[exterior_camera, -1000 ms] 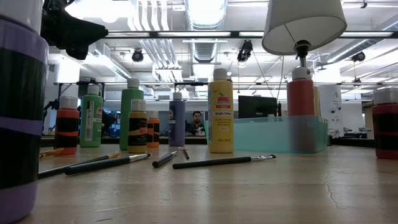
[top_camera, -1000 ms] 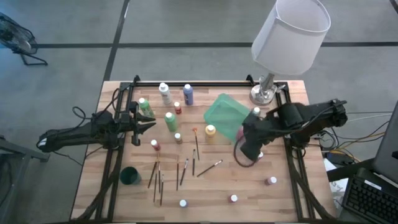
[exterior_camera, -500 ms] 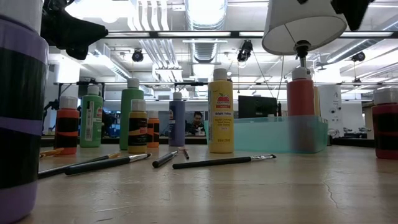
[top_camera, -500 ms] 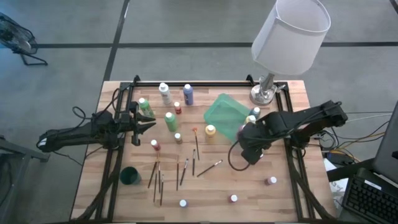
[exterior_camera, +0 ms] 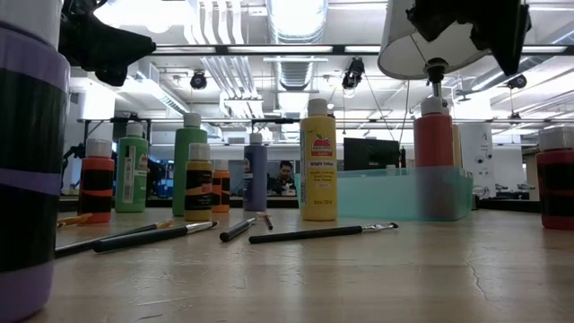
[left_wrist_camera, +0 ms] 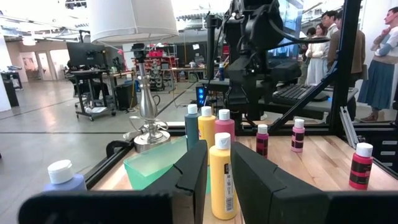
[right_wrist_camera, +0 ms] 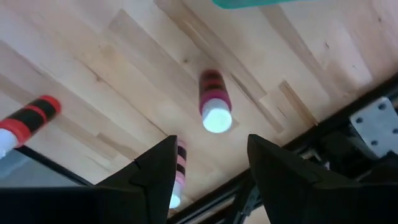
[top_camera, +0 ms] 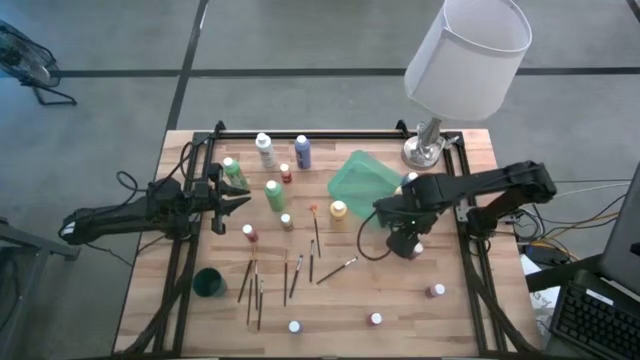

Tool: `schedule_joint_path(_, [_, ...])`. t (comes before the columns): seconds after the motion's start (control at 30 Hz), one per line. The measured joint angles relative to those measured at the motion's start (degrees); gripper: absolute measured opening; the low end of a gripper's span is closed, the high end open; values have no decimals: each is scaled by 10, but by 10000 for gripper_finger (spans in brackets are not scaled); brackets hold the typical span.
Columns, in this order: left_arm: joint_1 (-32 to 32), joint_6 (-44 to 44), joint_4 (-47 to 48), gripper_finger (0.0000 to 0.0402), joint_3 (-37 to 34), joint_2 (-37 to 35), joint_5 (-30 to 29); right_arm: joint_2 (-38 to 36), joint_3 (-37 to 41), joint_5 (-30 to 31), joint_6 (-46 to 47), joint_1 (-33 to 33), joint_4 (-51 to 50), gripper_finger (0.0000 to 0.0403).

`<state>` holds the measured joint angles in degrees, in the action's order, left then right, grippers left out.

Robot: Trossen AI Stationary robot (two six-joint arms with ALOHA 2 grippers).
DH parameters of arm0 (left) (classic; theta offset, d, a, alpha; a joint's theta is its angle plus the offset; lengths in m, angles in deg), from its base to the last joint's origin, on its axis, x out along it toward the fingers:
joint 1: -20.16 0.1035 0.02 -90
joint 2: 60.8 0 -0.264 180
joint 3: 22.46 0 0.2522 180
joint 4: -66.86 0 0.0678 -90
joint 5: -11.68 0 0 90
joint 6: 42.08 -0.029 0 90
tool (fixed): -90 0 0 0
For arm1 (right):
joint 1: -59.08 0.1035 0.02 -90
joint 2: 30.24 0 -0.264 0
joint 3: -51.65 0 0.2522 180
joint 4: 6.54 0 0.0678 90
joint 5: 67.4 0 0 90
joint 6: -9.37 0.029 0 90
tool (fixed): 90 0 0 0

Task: Pick & Place Paint Supplies
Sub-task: Put the small dark pink paint bottle into the green bin

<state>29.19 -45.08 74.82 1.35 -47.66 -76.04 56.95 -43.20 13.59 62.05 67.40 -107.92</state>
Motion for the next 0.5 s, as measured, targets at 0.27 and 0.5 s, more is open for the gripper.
schedule_joint_path(0.27, [0,0,1,76,0,0,0,46,2,-20,-82,-21,-1,186])
schedule_joint_path(0.5, [0,0,4,76,0,0,0,79,5,-22,-112,-21,-1,207])
